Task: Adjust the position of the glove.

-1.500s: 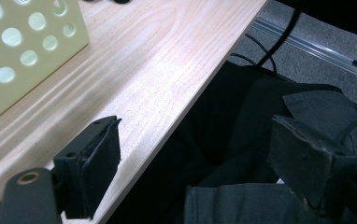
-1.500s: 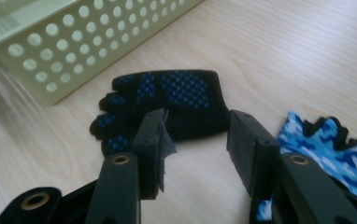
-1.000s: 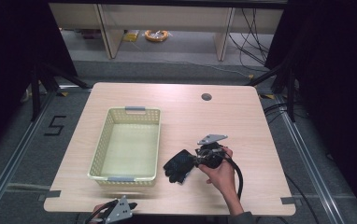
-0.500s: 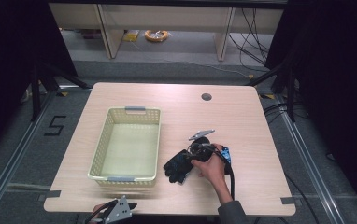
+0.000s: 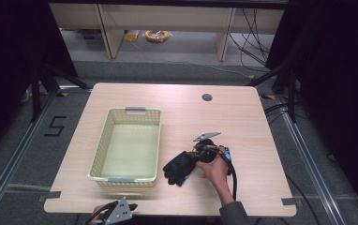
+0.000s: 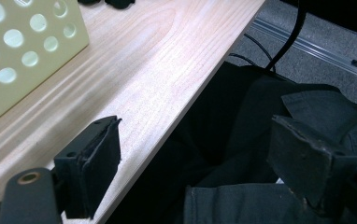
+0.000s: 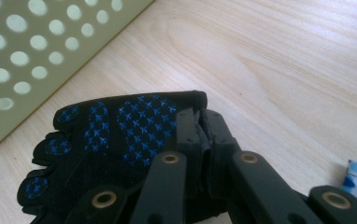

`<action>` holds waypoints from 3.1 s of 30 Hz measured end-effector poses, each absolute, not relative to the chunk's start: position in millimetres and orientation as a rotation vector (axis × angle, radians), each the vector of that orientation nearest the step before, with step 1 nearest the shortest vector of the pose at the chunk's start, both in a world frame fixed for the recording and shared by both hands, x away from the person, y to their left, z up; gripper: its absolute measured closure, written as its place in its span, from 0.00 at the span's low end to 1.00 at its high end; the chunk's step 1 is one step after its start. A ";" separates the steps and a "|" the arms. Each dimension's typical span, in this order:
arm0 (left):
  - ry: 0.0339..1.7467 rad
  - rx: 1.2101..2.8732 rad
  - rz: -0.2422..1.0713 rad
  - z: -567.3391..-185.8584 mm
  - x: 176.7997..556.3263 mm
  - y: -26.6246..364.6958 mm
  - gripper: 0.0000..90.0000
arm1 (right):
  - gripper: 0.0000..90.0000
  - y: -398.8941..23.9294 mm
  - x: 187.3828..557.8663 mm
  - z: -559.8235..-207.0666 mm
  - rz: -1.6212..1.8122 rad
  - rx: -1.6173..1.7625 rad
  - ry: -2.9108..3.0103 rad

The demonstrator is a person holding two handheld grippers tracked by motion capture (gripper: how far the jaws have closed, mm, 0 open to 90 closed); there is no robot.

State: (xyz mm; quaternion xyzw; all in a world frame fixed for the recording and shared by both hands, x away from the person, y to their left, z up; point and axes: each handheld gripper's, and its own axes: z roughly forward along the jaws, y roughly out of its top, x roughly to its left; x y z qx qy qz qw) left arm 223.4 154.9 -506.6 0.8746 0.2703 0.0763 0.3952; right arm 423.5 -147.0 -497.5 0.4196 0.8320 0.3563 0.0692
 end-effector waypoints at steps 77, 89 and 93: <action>0.703 2.200 0.184 -508.8 222.8 148.1 0.19 | 0.88 -226.3 292.6 -519.2 1.391 1.732 2.064; 0.698 2.195 0.181 -508.4 221.9 149.3 0.19 | 0.77 -229.4 296.7 -486.3 1.197 1.554 2.074; 0.696 2.202 0.183 -508.4 222.1 149.6 0.19 | 0.75 -241.2 307.5 -480.6 1.097 1.485 2.068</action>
